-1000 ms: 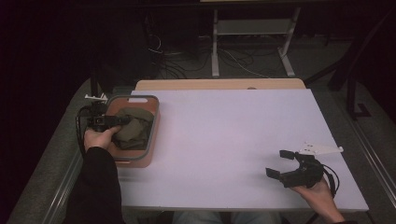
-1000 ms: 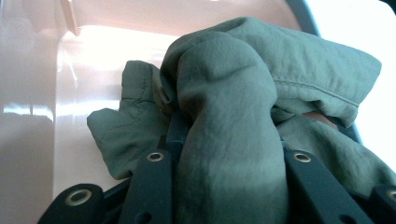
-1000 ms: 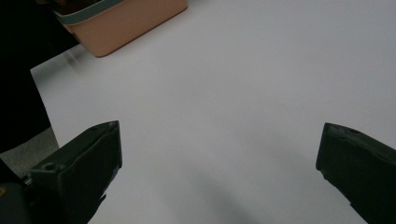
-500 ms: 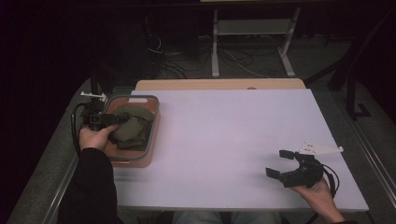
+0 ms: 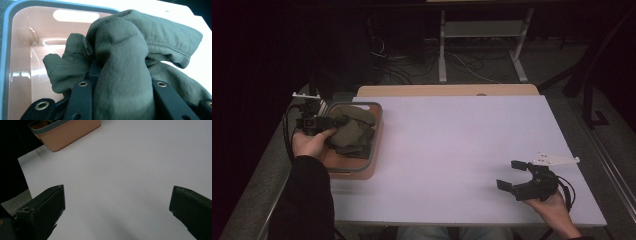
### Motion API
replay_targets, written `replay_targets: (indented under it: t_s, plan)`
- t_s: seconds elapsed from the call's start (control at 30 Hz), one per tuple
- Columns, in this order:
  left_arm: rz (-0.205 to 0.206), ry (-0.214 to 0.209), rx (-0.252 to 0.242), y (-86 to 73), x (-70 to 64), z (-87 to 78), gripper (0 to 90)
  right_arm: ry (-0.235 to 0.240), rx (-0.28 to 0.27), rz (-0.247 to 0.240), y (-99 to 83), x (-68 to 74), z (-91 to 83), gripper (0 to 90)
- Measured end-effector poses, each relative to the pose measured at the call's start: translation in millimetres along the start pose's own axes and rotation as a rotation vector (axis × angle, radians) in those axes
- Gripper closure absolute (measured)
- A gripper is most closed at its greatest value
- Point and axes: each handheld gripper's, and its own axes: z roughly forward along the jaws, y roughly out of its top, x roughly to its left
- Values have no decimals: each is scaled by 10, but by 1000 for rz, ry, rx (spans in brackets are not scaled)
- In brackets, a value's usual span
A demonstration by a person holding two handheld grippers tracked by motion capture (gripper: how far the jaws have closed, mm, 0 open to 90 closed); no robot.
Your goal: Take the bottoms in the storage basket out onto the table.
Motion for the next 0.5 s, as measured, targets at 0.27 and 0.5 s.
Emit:
replay_targets:
  t_s: [0.27, 0.5]
  plan:
    - [7, -13, -24, 67, -58, -98, 657, -1, -1, 0, 1, -1, -1, 0]
    - [39, -32, -40, 152, -153, -213, 658, 6, -2, -2, 0, 7, 7, 0]
